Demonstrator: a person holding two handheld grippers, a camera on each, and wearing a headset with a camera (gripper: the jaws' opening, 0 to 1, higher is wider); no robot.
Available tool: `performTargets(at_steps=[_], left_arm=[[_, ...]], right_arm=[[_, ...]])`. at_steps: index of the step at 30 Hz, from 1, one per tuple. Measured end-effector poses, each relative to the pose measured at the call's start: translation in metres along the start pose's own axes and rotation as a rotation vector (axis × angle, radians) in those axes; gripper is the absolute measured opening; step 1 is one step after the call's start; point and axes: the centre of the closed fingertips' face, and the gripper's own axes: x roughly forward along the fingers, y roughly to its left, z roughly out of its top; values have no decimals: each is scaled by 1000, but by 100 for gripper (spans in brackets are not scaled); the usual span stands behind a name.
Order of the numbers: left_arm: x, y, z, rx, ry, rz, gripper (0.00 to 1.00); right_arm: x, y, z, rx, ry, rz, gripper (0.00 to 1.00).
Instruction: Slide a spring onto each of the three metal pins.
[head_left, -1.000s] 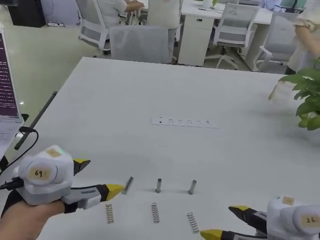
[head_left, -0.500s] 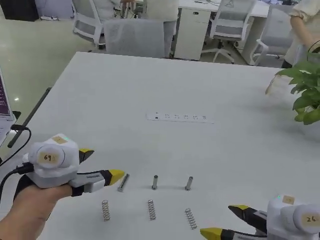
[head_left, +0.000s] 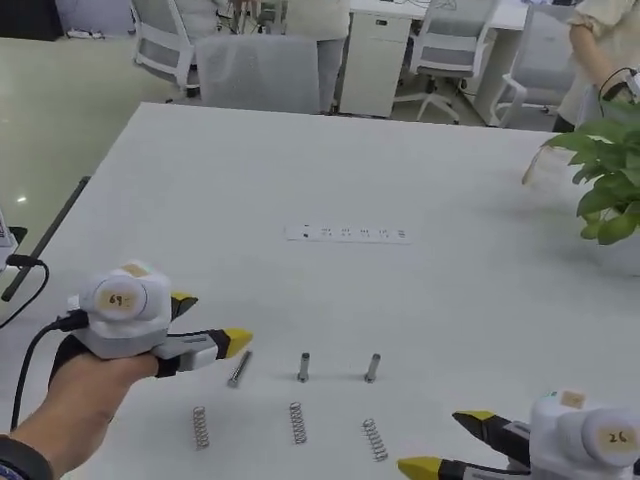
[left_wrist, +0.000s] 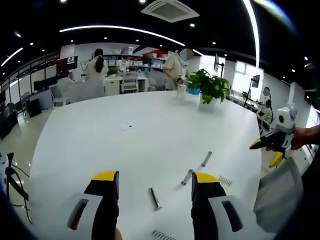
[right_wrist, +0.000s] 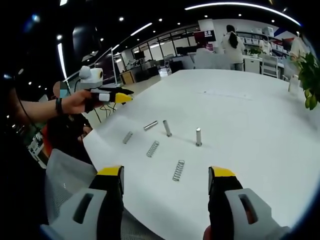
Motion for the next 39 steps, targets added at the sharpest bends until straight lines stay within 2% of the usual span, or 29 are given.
performTargets(at_steps=[7, 13, 20, 24, 35, 39], left_arm=[[18, 3, -13, 12, 51, -5, 49], [33, 5, -30, -6, 95, -6, 44], [47, 6, -42, -36, 125, -5, 39], [55, 11, -53, -55, 150, 18, 30], [70, 5, -72, -81, 198, 11, 23], [75, 5, -81, -70, 227, 21, 19]], right_arm=[[0, 0, 1, -3, 5, -2, 67], [2, 0, 5, -1, -1, 2, 68], [2, -1, 4, 0, 4, 2, 68], [2, -1, 2, 5, 5, 5, 68], [2, -3, 0, 11, 8, 0, 67], [1, -3, -2, 13, 13, 0, 67]])
